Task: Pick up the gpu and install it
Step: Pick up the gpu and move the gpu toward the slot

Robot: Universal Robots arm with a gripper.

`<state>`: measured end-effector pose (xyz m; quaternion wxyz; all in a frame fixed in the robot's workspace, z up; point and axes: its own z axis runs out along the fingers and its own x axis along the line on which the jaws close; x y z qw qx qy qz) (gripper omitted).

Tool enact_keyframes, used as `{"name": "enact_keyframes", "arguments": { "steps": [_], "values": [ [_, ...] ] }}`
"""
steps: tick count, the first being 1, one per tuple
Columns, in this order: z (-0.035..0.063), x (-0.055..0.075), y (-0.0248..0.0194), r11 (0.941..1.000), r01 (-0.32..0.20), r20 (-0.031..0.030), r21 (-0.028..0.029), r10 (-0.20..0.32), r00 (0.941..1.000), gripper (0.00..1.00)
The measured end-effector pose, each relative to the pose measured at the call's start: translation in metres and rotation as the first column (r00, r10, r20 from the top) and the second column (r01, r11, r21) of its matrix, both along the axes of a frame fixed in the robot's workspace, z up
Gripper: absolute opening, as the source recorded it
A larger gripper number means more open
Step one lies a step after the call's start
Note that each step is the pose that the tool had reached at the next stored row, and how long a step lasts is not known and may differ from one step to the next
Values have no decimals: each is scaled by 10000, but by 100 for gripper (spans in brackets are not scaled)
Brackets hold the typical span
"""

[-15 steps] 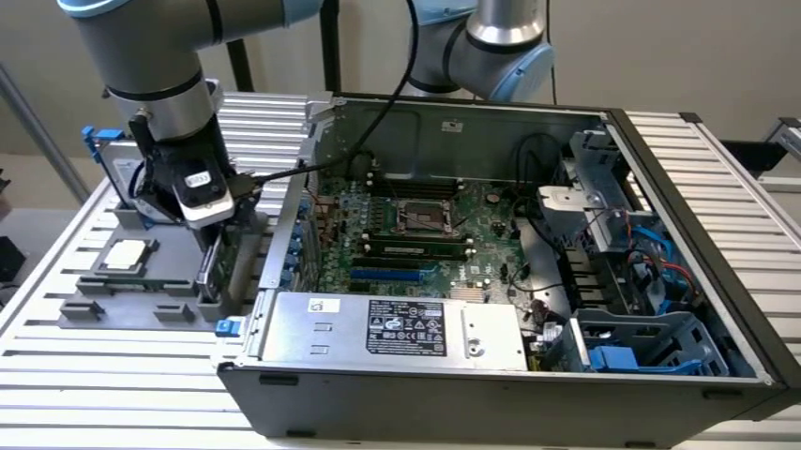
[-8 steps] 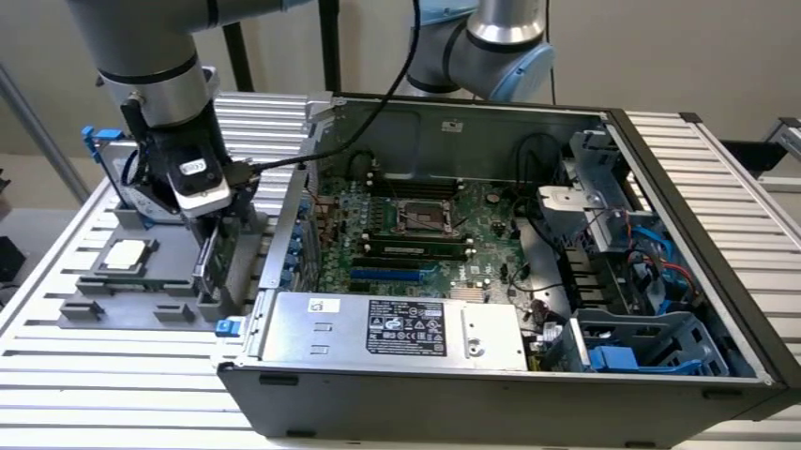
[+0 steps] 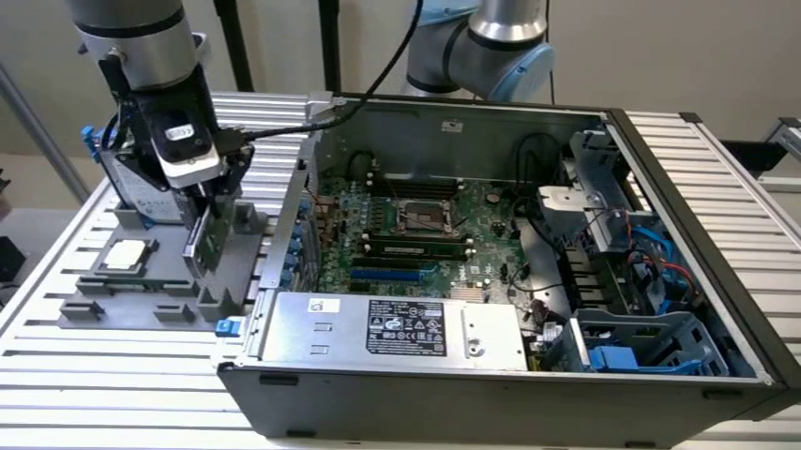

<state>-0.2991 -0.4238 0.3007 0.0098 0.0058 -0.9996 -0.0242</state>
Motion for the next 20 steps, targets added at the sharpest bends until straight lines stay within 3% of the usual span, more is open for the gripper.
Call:
{"name": "enact_keyframes", "arguments": {
  "steps": [11, 20],
  "values": [
    [502, 53, -1, 10000, 0, -2, -2, 0, 10000, 0],
    [909, 304, -27, 10000, 0, -7, -1, 0, 10000, 0]
  ]
}}
